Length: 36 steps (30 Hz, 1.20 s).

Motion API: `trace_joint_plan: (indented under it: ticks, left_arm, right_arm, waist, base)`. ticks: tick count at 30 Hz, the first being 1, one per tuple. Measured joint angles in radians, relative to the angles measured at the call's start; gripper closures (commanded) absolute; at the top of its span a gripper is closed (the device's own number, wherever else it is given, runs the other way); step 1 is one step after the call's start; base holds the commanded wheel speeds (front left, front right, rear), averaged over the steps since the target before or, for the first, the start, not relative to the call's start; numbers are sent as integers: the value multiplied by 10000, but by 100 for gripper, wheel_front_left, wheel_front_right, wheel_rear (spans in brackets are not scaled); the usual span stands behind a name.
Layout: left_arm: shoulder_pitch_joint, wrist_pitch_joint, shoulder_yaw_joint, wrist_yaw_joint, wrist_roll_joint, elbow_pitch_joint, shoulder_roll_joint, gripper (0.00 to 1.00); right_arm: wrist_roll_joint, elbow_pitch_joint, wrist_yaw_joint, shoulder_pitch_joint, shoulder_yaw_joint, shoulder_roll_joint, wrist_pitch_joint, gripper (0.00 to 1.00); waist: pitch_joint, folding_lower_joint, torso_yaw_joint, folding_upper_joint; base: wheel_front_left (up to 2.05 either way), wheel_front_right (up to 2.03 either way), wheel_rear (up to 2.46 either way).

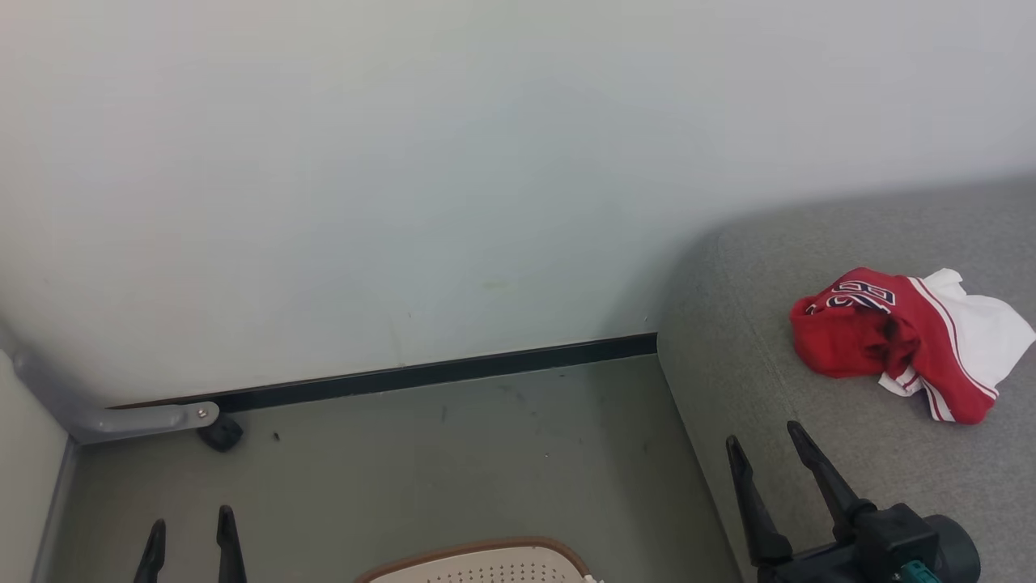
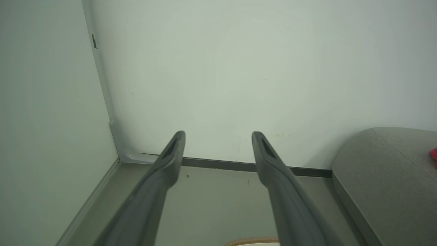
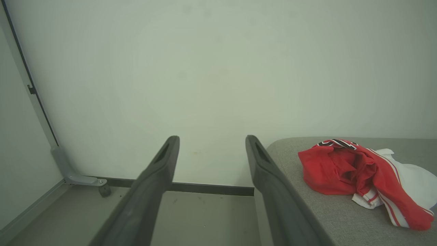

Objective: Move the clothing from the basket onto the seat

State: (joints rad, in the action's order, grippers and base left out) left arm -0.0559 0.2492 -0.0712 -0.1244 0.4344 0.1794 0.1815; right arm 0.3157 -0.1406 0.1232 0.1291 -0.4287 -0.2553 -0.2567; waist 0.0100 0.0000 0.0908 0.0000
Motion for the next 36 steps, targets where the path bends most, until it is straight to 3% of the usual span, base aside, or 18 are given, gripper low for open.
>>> trace_joint_plan:
  ticks: [25,36]
  left_arm:
    - [61,-8,301,0,-564,-575,-249,0]
    - [1211,-635,-320,113,-922,-853,44,0]
  right_arm:
    - [-301,545,13,-122,349,276,0,0]
    - [-545,1158,13,583,621,249,0,0]
  waist:
    - [-550,0,-121,0]
    - [-1520,1,-92,1]
  base:
    - [0,0,0]
    - [0,0,0]
